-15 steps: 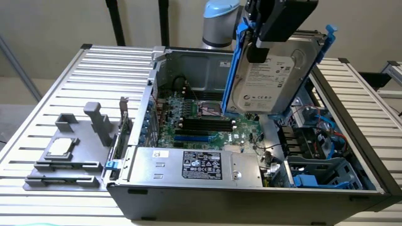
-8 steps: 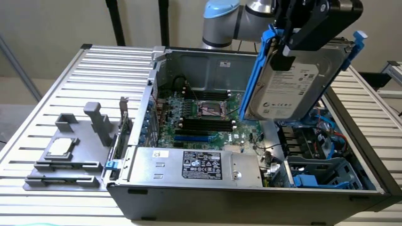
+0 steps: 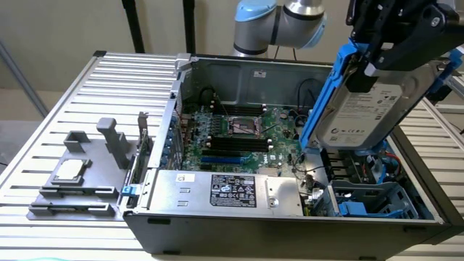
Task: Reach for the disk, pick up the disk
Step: 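Pick up the disk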
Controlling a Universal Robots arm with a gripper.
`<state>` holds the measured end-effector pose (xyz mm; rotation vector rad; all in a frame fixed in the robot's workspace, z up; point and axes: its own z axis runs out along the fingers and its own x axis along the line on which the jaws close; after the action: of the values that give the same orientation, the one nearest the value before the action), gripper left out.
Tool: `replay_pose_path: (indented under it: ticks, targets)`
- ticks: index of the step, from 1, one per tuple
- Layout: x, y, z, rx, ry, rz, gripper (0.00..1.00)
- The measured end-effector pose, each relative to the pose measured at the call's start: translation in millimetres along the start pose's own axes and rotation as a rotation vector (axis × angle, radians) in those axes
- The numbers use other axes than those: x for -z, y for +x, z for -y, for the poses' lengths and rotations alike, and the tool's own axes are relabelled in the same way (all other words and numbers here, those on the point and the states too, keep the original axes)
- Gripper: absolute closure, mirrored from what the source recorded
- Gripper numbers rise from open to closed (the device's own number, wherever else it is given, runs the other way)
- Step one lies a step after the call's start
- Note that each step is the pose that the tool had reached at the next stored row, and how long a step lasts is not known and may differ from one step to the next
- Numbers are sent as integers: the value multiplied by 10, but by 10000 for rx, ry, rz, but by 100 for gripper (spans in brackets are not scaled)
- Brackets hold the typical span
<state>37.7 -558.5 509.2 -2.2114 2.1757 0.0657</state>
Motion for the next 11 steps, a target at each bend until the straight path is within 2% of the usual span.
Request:
replay_pose_path:
  ticks: [11]
  targets:
    - [41,227,403,-4,-42,2,67]
